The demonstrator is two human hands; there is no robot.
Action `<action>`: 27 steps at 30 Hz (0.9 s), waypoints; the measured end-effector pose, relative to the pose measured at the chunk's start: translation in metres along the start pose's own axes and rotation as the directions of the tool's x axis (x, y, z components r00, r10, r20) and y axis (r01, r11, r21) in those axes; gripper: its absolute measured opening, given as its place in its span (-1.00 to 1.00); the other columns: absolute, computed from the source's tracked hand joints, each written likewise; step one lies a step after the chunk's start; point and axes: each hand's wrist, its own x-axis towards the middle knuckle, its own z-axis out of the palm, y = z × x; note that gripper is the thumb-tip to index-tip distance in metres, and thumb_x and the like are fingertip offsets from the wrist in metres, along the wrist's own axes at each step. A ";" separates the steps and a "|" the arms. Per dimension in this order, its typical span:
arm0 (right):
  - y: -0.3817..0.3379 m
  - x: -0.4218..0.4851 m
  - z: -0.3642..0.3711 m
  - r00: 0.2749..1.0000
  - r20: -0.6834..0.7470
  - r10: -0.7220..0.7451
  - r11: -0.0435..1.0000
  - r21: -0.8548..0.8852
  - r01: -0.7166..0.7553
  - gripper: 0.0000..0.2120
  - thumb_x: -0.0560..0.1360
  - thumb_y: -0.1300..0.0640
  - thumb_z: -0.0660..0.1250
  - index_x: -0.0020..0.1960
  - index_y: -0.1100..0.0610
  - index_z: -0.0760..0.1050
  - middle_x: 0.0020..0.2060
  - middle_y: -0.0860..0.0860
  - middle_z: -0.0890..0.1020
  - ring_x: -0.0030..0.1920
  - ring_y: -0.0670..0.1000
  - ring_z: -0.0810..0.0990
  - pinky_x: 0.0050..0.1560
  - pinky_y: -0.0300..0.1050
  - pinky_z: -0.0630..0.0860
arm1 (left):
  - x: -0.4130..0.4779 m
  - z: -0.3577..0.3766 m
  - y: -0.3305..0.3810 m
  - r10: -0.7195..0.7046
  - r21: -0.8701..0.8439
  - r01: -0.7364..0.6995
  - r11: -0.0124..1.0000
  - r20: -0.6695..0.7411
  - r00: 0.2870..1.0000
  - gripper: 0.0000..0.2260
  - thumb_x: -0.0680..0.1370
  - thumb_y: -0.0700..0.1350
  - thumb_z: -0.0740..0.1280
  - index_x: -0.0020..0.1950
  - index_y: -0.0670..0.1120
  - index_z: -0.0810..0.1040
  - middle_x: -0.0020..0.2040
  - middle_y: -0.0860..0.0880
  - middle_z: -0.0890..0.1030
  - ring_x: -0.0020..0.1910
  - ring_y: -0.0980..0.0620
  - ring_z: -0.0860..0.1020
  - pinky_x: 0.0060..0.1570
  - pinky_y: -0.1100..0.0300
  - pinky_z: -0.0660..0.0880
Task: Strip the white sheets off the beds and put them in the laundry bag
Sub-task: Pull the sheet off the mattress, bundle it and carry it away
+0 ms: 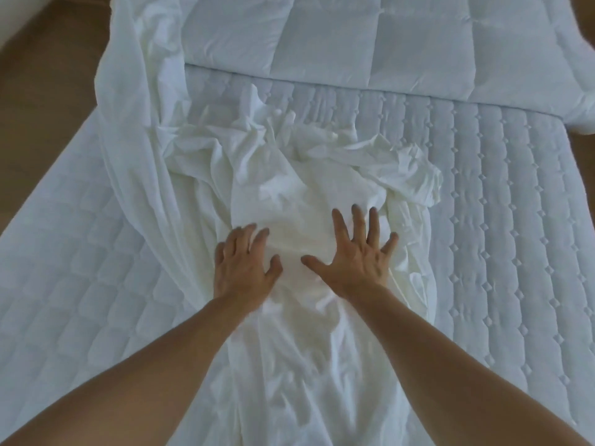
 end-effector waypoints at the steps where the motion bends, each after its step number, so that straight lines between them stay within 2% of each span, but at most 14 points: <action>1: 0.004 0.015 -0.002 1.000 0.001 -0.001 1.000 -0.026 0.001 0.05 0.35 -0.60 0.09 0.59 -0.13 -0.31 0.58 0.03 -0.32 0.54 0.18 -0.42 0.44 0.43 -0.23 | 0.016 -0.001 -0.008 -0.045 0.004 0.045 0.999 0.004 0.999 -0.39 0.57 0.25 0.12 0.56 0.02 0.21 0.57 -0.06 0.16 0.55 -0.14 0.08 0.47 -0.15 0.11; 4: 0.014 0.062 -0.011 0.999 -0.023 0.024 0.997 -0.070 -0.026 0.21 0.25 -0.63 0.18 0.54 -0.15 -0.46 0.51 0.06 -0.49 0.49 0.21 -0.52 0.44 0.50 -0.21 | 0.061 -0.004 -0.030 -0.236 -0.009 0.236 0.972 0.006 0.972 -0.20 0.50 0.38 0.17 0.61 0.11 -0.08 0.62 -0.05 -0.14 0.58 -0.17 -0.19 0.47 -0.31 -0.03; 7: 0.020 0.102 -0.015 0.997 0.006 0.071 0.994 -0.089 -0.071 0.34 0.16 -0.60 0.32 0.51 -0.14 -0.54 0.47 0.08 -0.56 0.46 0.25 -0.56 0.40 0.56 -0.20 | 0.089 0.001 -0.047 -0.445 -0.095 0.446 0.890 0.030 0.895 0.00 0.36 0.50 0.23 0.59 0.16 -0.23 0.60 -0.03 -0.29 0.56 -0.22 -0.29 0.41 -0.43 -0.05; 10: 0.025 0.129 -0.016 0.984 0.037 0.175 0.981 -0.091 -0.171 0.44 0.12 -0.53 0.44 0.48 -0.13 -0.59 0.45 0.12 -0.58 0.46 0.29 -0.56 0.38 0.59 -0.17 | 0.102 0.010 -0.058 -0.632 -0.204 0.632 0.748 0.072 0.771 0.21 0.22 0.52 0.36 0.58 0.12 -0.31 0.58 -0.09 -0.36 0.55 -0.28 -0.31 0.38 -0.48 -0.07; 13: 0.031 0.149 -0.011 0.965 0.063 0.254 0.965 -0.079 -0.248 0.49 0.09 -0.46 0.52 0.47 -0.11 -0.60 0.48 0.18 -0.51 0.49 0.28 -0.51 0.37 0.60 -0.15 | 0.114 0.020 -0.067 -0.787 -0.351 0.775 0.526 0.145 0.600 0.32 0.18 0.42 0.50 0.59 0.03 -0.33 0.58 -0.16 -0.36 0.56 -0.30 -0.25 0.39 -0.47 -0.04; 15: 0.036 0.158 -0.005 0.952 0.104 0.288 0.957 -0.040 -0.286 0.50 0.09 -0.41 0.54 0.47 -0.10 -0.60 0.56 0.23 -0.27 0.56 0.26 -0.31 0.38 0.58 -0.09 | 0.119 0.022 -0.074 -0.837 -0.371 0.821 0.434 0.171 0.519 0.34 0.18 0.36 0.56 0.59 -0.02 -0.32 0.59 -0.20 -0.27 0.57 -0.28 -0.13 0.41 -0.41 0.04; 17: 0.041 0.164 0.002 0.938 0.121 0.324 0.946 -0.011 -0.325 0.50 0.09 -0.38 0.56 0.50 -0.07 -0.55 0.54 0.24 0.06 0.56 0.26 0.02 0.38 0.53 0.01 | 0.124 0.024 -0.082 -0.852 -0.344 0.838 0.424 0.164 0.498 0.32 0.21 0.32 0.56 0.60 -0.11 -0.27 0.58 -0.26 0.00 0.54 -0.28 0.08 0.43 -0.29 0.16; 19: 0.043 0.173 0.007 0.928 0.105 0.359 0.933 0.001 -0.361 0.43 0.14 -0.36 0.57 0.57 0.05 -0.38 0.49 0.22 0.22 0.49 0.27 0.22 0.38 0.44 0.12 | 0.131 0.027 -0.091 -0.866 -0.350 0.843 0.409 0.144 0.480 0.21 0.24 0.29 0.54 0.58 -0.22 -0.08 0.45 -0.30 0.27 0.40 -0.31 0.33 0.35 -0.20 0.36; 20: 0.044 0.176 0.006 0.924 0.102 0.368 0.929 0.005 -0.370 0.32 0.19 -0.33 0.56 0.59 0.12 -0.19 0.45 0.20 0.31 0.45 0.26 0.29 0.38 0.39 0.18 | 0.134 0.029 -0.094 -0.864 -0.366 0.836 0.408 0.142 0.484 0.06 0.27 0.25 0.52 0.53 -0.26 0.10 0.35 -0.30 0.39 0.29 -0.31 0.44 0.24 -0.19 0.47; 21: 0.043 0.177 0.006 0.925 0.095 0.368 0.929 0.003 -0.370 0.13 0.25 -0.29 0.55 0.55 0.16 0.05 0.38 0.18 0.42 0.39 0.25 0.38 0.38 0.33 0.24 | 0.136 0.027 -0.093 -0.847 -0.385 0.818 0.427 0.147 0.512 -0.16 0.32 0.19 0.49 0.41 -0.27 0.31 0.24 -0.28 0.50 0.15 -0.30 0.54 0.12 -0.17 0.55; 23: 0.041 0.176 0.007 0.937 0.064 0.342 0.938 0.025 -0.345 -0.38 0.39 -0.16 0.48 0.31 0.14 0.44 0.16 0.13 0.59 0.25 0.23 0.52 0.36 0.24 0.28 | 0.137 0.022 -0.084 -0.788 -0.444 0.752 0.487 0.147 0.598 -0.56 0.41 0.05 0.42 0.12 -0.25 0.54 0.01 -0.23 0.62 -0.05 -0.25 0.61 -0.05 -0.11 0.61; 24: 0.039 0.173 0.007 0.939 0.060 0.340 0.937 0.069 -0.344 -0.57 0.44 -0.09 0.42 0.21 0.12 0.51 0.09 0.11 0.62 0.21 0.23 0.55 0.36 0.23 0.28 | 0.136 0.017 -0.075 -0.752 -0.479 0.709 0.517 0.140 0.644 -0.67 0.43 0.00 0.39 0.02 -0.24 0.58 -0.08 -0.20 0.64 -0.09 -0.23 0.62 -0.08 -0.08 0.61; 25: 0.036 0.169 0.008 0.936 0.075 0.345 0.925 0.140 -0.352 -0.65 0.47 -0.06 0.38 0.17 0.11 0.55 0.04 0.11 0.63 0.17 0.24 0.57 0.35 0.22 0.33 | 0.135 0.011 -0.062 -0.712 -0.515 0.666 0.540 0.143 0.688 -0.72 0.43 -0.02 0.38 -0.06 -0.23 0.60 -0.15 -0.18 0.65 -0.12 -0.22 0.63 -0.11 -0.04 0.61; 27: 0.025 0.155 0.005 0.929 0.151 0.339 0.856 0.360 -0.371 -0.69 0.46 -0.09 0.37 0.09 0.10 0.57 -0.06 0.10 0.64 0.02 0.21 0.61 0.20 0.16 0.50 | 0.131 0.000 -0.034 -0.607 -0.583 0.564 0.585 0.146 0.781 -0.75 0.40 0.02 0.35 -0.18 -0.18 0.61 -0.23 -0.15 0.64 -0.14 -0.20 0.62 -0.15 0.01 0.57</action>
